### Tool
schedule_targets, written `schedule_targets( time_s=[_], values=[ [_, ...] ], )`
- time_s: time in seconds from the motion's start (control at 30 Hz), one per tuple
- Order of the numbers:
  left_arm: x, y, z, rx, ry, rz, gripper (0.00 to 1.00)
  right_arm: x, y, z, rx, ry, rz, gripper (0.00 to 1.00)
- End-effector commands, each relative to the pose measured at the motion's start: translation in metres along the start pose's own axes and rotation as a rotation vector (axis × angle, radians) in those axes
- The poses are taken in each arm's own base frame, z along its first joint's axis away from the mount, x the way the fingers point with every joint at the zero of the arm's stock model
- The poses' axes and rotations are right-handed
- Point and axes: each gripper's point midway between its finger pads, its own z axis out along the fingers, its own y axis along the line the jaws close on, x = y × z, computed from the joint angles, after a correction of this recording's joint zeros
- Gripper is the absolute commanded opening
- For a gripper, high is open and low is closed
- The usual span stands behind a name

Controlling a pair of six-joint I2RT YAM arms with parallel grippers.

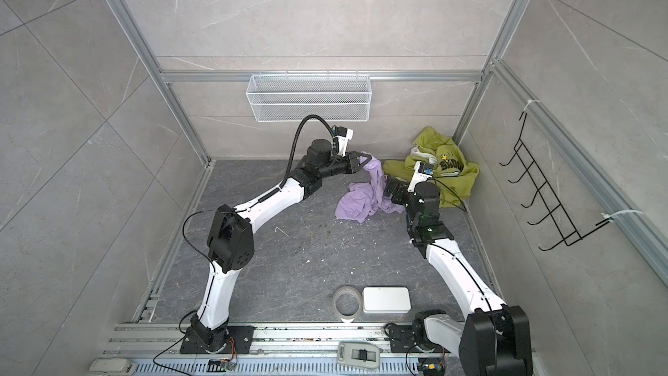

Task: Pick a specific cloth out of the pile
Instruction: 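Lift the purple shirt upward with the left gripper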

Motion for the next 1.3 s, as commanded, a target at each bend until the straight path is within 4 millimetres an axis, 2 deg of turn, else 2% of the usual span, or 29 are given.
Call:
schedule_targets(
  time_s=[0.0,0.7,1.27],
  values=[
    [-0.04,-0.043,-0.021,0.063,-0.099,0.09,0.0,0.001,0.003,-0.005,-0.016,0.001,0.011,1.0],
    [-0.038,-0.041,-0.027,0.04,-0.11,0.095,0.0,0.007,0.004,-0.001,-0.025,0.007,0.016,1.0],
    [-0.044,-0.047,-0.031,0.044,-0.129,0.105,0.0,0.029,-0.003,0.011,-0.013,0.039,0.027,1.0]
  ],
)
